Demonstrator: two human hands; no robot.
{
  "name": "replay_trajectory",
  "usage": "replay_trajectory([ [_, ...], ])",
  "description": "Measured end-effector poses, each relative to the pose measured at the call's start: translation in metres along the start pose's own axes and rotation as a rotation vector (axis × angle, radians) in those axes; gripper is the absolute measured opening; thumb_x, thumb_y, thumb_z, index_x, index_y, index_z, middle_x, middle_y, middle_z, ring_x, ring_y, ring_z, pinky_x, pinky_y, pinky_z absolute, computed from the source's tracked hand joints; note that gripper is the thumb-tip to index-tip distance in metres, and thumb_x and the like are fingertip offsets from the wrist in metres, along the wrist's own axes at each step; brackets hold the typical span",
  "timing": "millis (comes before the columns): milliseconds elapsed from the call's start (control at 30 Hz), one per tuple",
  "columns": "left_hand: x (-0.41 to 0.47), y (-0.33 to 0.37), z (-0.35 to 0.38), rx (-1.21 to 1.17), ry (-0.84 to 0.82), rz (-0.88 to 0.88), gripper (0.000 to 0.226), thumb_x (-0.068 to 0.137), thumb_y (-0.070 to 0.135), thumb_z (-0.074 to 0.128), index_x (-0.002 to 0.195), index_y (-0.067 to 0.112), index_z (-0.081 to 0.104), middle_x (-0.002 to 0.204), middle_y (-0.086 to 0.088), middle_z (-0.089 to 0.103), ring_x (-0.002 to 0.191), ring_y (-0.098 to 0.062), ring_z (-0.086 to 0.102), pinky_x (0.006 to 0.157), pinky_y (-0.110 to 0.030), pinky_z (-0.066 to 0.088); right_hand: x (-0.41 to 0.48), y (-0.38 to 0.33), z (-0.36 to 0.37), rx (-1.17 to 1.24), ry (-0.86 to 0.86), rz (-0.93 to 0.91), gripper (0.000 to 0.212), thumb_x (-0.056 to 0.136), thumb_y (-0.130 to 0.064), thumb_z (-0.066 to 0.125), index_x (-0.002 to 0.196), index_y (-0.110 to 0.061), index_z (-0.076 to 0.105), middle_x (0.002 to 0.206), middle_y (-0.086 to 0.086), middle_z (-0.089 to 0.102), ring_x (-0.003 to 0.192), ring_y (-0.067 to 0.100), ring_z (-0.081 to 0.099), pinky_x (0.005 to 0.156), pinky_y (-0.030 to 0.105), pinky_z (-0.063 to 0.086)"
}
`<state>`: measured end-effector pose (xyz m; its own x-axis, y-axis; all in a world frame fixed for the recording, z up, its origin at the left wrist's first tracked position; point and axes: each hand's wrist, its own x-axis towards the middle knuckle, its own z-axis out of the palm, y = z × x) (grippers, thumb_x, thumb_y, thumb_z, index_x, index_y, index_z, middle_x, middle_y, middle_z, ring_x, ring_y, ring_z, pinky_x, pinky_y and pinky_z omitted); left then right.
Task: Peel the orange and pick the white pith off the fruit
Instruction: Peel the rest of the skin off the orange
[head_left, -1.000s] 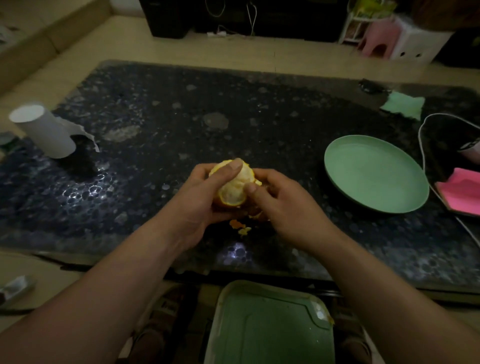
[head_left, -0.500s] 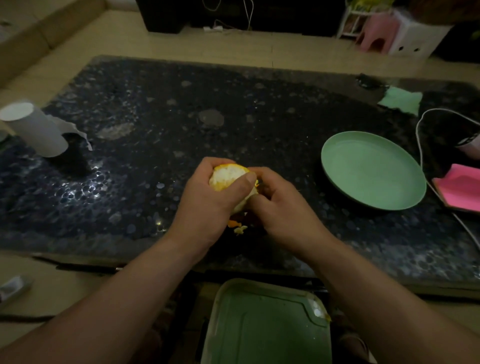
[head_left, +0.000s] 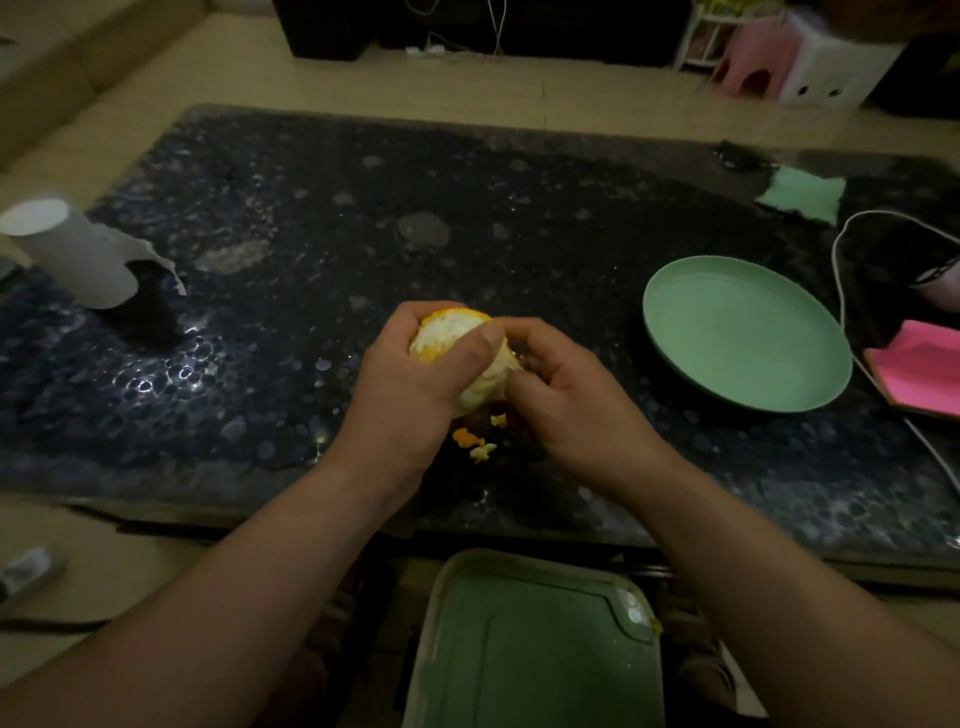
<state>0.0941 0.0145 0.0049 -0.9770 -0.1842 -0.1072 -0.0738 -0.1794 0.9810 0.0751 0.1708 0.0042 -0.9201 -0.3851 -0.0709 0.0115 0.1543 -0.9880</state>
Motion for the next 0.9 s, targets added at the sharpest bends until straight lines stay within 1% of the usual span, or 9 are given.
replay_trajectory([
  [167,-0.004,-0.003,-0.002,0.136,-0.011,0.045,0.034,0.089,0.03,0.083,0.119,0.027,0.066,0.107,0.0,0.073,0.092,-0.015,0.075,0.07,-0.031,0.062,0.002,0.004,-0.002,-0.224,-0.012,-0.003,0.023,0.107,-0.034,0.057,0.129,-0.032,0.065,0.108,-0.012,0.076,0.093,0.003,0.074,0.075,0.024,0.056],
  [300,-0.006,-0.001,0.001,0.127,0.01,0.075,0.034,0.091,0.03,0.082,0.12,0.025,0.066,0.109,-0.003,0.073,0.091,-0.016,0.075,0.069,-0.03,0.062,0.003,0.002,-0.003,-0.215,0.038,-0.045,0.025,0.106,-0.026,0.058,0.128,-0.032,0.068,0.106,-0.004,0.077,0.095,0.016,0.075,0.085,0.05,0.062],
  [367,-0.005,-0.001,0.002,0.083,0.011,0.062,0.033,0.092,0.029,0.081,0.121,0.022,0.067,0.112,-0.008,0.073,0.092,-0.02,0.075,0.07,-0.032,0.062,0.003,0.002,-0.004,-0.201,0.058,-0.068,0.028,0.104,-0.019,0.06,0.129,-0.028,0.069,0.105,-0.004,0.077,0.093,0.014,0.075,0.082,0.044,0.062],
  [433,-0.004,0.0,0.002,0.015,-0.004,0.023,0.035,0.091,0.029,0.082,0.121,0.018,0.067,0.112,-0.011,0.074,0.092,-0.023,0.074,0.07,-0.032,0.061,0.001,0.001,-0.006,-0.171,0.043,-0.078,0.029,0.103,-0.016,0.061,0.129,-0.025,0.069,0.102,-0.007,0.077,0.086,0.006,0.072,0.074,0.028,0.057],
  [533,-0.004,0.003,0.001,-0.093,-0.042,-0.037,0.043,0.085,0.032,0.081,0.12,0.013,0.066,0.102,-0.009,0.075,0.086,-0.021,0.074,0.067,-0.031,0.06,-0.001,-0.002,-0.01,-0.098,0.011,-0.08,0.03,0.103,-0.011,0.06,0.131,-0.019,0.069,0.096,-0.008,0.076,0.074,-0.001,0.068,0.066,0.014,0.049],
  [733,0.001,0.007,-0.007,-0.23,-0.129,-0.186,0.045,0.083,0.04,0.073,0.119,0.013,0.065,0.098,-0.006,0.073,0.08,-0.018,0.072,0.058,-0.029,0.056,0.0,-0.001,-0.018,-0.007,-0.083,-0.031,0.04,0.103,-0.002,0.052,0.135,-0.021,0.066,0.083,-0.004,0.071,0.072,0.008,0.061,0.064,0.023,0.048],
  [800,0.003,0.007,-0.011,-0.249,-0.162,-0.28,0.055,0.078,0.048,0.076,0.119,0.013,0.07,0.103,-0.008,0.074,0.084,-0.021,0.072,0.065,-0.03,0.057,0.001,0.0,-0.019,0.098,-0.124,0.022,0.04,0.102,-0.006,0.05,0.135,-0.023,0.066,0.078,0.0,0.067,0.069,0.011,0.057,0.06,0.024,0.045],
  [867,0.003,0.008,-0.016,-0.324,-0.2,-0.374,0.046,0.082,0.051,0.075,0.108,0.013,0.078,0.106,-0.011,0.075,0.087,-0.024,0.07,0.076,-0.033,0.055,0.001,0.0,-0.017,0.23,-0.144,0.086,0.043,0.101,-0.004,0.046,0.135,-0.023,0.066,0.073,0.002,0.064,0.062,0.01,0.052,0.055,0.02,0.04],
  [900,0.003,0.009,-0.017,-0.395,-0.224,-0.428,0.043,0.086,0.052,0.073,0.102,0.013,0.08,0.104,-0.012,0.074,0.083,-0.025,0.069,0.072,-0.03,0.056,0.002,0.001,-0.015,0.326,-0.145,0.13,0.046,0.1,-0.001,0.043,0.135,-0.02,0.067,0.072,0.003,0.062,0.06,0.009,0.05,0.052,0.019,0.038],
])
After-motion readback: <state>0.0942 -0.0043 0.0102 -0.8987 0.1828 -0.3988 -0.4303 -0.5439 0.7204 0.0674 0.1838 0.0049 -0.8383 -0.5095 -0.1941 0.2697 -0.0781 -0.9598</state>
